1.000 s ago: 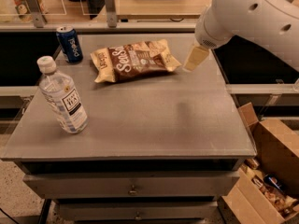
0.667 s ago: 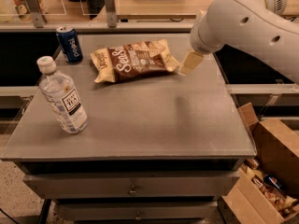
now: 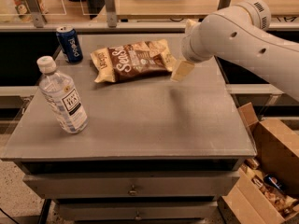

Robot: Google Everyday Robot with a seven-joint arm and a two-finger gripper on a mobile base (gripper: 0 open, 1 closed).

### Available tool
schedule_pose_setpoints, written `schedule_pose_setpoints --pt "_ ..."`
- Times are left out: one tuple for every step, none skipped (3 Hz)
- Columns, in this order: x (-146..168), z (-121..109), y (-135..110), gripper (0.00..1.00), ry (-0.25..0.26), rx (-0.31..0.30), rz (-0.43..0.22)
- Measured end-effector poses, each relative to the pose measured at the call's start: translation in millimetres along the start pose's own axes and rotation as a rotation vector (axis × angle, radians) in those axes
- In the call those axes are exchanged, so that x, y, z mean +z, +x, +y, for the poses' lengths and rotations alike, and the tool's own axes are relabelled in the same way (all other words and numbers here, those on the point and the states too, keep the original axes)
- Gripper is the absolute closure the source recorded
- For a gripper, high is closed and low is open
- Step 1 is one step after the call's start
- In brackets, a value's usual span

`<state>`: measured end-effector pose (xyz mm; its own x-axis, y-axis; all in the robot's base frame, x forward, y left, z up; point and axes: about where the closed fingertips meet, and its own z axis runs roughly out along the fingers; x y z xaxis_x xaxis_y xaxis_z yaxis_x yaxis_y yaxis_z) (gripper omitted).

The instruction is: Move brown chip bag near blue plastic bottle

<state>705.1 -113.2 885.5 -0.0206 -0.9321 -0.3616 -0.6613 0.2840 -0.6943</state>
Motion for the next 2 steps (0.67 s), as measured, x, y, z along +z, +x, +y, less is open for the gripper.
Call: schedule_pose_setpoints --pt "10.0 5.7 -1.1 0.09 -0.005 -0.004 -0.010" --pt "16.5 8.1 -2.4 0.16 -0.005 -0.010 -0.012"
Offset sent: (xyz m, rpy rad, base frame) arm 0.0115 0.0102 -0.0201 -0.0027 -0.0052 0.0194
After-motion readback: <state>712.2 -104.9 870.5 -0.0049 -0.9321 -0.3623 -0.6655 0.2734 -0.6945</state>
